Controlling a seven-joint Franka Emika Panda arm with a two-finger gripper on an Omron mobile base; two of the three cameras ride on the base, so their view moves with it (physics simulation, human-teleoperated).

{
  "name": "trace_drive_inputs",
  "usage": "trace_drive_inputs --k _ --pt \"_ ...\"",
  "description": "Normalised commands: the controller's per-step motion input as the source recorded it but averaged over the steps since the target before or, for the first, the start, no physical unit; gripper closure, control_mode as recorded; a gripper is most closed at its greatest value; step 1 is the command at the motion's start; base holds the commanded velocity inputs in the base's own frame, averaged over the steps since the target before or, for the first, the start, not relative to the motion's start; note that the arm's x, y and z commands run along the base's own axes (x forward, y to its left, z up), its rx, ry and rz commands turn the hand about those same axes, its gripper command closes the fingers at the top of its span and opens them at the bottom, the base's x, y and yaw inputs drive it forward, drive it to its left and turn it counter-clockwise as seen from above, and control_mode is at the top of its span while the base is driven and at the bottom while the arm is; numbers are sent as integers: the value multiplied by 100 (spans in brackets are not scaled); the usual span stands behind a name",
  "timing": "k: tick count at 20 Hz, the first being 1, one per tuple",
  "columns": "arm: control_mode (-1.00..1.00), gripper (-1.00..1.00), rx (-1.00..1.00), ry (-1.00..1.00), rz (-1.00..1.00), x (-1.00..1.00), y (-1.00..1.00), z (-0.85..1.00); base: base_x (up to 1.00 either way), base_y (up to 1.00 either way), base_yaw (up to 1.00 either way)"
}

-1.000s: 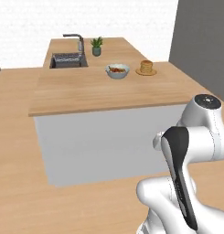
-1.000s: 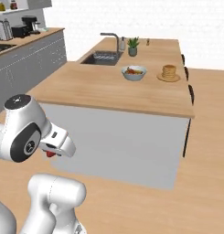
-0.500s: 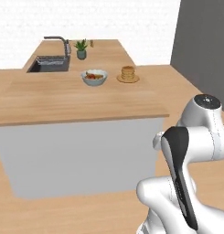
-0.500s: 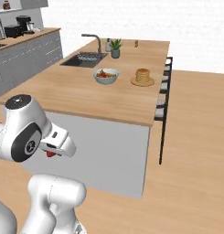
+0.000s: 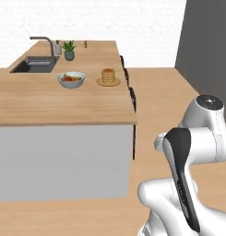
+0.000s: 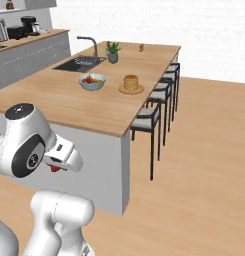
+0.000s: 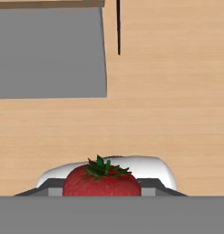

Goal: Take the strawberry from the fridge and place it on top of the pancake, located on the dining counter.

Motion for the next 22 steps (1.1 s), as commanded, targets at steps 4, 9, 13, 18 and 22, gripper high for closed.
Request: trace_drive_inputs --k 4,9,13,18,22 --pt "100 100 0 0 0 0 0 0 43 -100 26" --pt "100 100 0 0 0 0 0 0 57 -100 35" --pt "100 100 0 0 0 0 0 0 69 -100 42" --pt "100 100 0 0 0 0 0 0 73 -100 41" --pt "100 100 0 0 0 0 0 0 69 -100 46"
